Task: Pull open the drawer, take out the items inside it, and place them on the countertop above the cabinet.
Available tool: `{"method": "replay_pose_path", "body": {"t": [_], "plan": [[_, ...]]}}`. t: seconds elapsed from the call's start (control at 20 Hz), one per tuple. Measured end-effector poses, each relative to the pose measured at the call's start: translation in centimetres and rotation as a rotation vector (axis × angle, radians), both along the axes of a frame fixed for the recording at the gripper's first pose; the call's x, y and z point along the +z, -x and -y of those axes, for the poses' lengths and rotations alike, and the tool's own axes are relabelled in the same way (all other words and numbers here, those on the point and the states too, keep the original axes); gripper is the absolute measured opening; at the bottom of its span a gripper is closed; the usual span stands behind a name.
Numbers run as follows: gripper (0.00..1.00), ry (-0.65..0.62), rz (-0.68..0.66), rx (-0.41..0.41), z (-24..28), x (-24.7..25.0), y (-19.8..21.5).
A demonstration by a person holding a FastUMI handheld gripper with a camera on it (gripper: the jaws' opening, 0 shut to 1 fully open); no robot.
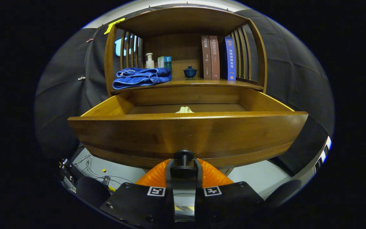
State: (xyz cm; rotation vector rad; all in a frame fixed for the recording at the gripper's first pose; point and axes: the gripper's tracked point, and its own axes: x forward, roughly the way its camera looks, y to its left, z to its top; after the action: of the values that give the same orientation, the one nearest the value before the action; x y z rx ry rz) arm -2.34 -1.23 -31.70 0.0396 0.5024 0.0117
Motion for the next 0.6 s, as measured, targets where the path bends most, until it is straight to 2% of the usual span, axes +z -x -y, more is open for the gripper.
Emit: {"method": "replay_pose_path", "body": {"t": [0.2,0.25,0.5,0.6], "plan": [[0.31,0.022,-0.012,0.003,0.0,-0.2,0.0],[0.37,0.052,-0.035,0.003,0.1,-0.3,0.5],[1.00,0.048,0.013,-0.011,-0.5,4.9,2.2],[1.00,0.048,0.033,0.000,-1.0,7.7,1.6]]}}
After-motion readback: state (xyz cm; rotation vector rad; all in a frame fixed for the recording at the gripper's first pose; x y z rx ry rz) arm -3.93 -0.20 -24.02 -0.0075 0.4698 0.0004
